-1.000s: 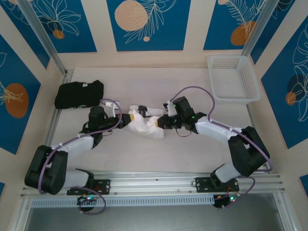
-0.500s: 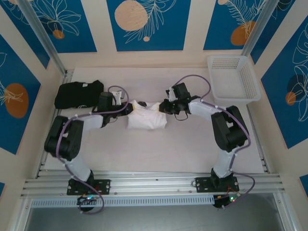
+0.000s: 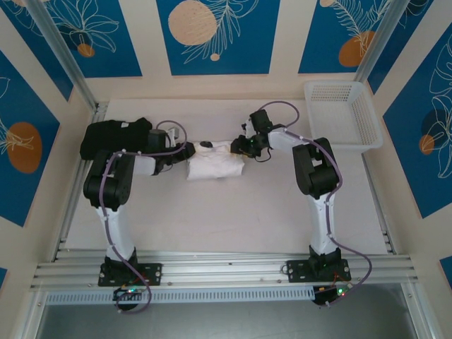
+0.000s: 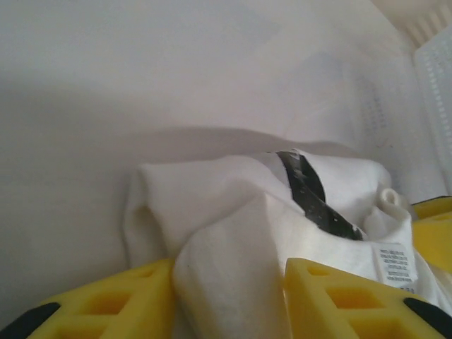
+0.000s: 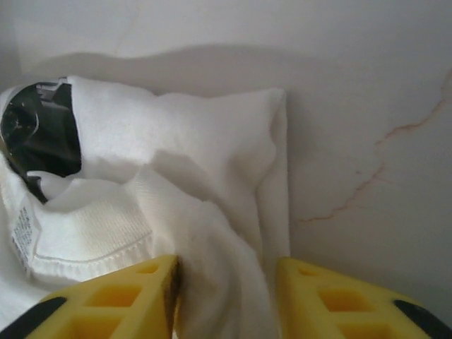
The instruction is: Fold the inside-out t-shirt
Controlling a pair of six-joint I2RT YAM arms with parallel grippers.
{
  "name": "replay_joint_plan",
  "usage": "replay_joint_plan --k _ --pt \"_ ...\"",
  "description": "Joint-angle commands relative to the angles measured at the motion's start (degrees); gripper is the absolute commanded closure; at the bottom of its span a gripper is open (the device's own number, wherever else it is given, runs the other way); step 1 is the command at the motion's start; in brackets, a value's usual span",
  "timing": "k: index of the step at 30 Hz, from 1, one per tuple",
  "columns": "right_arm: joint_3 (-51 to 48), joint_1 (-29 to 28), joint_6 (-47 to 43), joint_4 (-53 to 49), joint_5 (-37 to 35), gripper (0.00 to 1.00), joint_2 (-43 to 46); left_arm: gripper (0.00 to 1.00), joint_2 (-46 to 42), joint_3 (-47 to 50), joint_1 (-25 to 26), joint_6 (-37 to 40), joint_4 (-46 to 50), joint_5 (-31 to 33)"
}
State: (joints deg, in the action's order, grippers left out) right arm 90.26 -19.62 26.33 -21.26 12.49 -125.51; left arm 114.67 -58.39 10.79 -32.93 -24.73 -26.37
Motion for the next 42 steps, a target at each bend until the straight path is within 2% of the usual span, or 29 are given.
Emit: replay_joint_plan --k 1,6,14,23,29,35,40,42 --pt "-1.09 1.45 -2.48 -2.92 1.91 0.53 6.02 0.51 -5.74 1.73 -0.77 1.73 2.7 2.15" --pt "-5.91 1.75 -3.43 -2.68 2.1 0.47 12.59 0.38 -11.58 6.27 -0.72 2.87 11.96 4.32" --pt "-10.9 -0.47 -1.98 0.77 1.64 0.45 15.18 0.2 -9.01 4.8 1.14 2.95 14.08 -4.75" --pt "-10.75 -2.57 -1.06 1.73 1.18 0.46 10.07 0.19 -4.29 2.3 4.04 3.16 12.99 -8.29" --pt "-11.16 -3.41 -0.58 2.69 1.04 0.47 8.27 0.26 -2.31 2.15 4.66 0.78 8.71 -11.02" --pt "-11.43 -3.93 -0.09 3.66 1.05 0.47 7.26 0.41 -0.62 0.99 5.73 1.56 9.27 -11.67" --pt "-10.69 -4.03 0.13 3.61 1.38 0.47 6.6 0.64 0.0 0.93 6.01 0.12 6.4 -12.85" --pt "-10.28 -3.96 -0.12 3.05 1.06 0.47 6.79 0.8 -0.37 0.5 5.94 0.7 6.39 -12.75"
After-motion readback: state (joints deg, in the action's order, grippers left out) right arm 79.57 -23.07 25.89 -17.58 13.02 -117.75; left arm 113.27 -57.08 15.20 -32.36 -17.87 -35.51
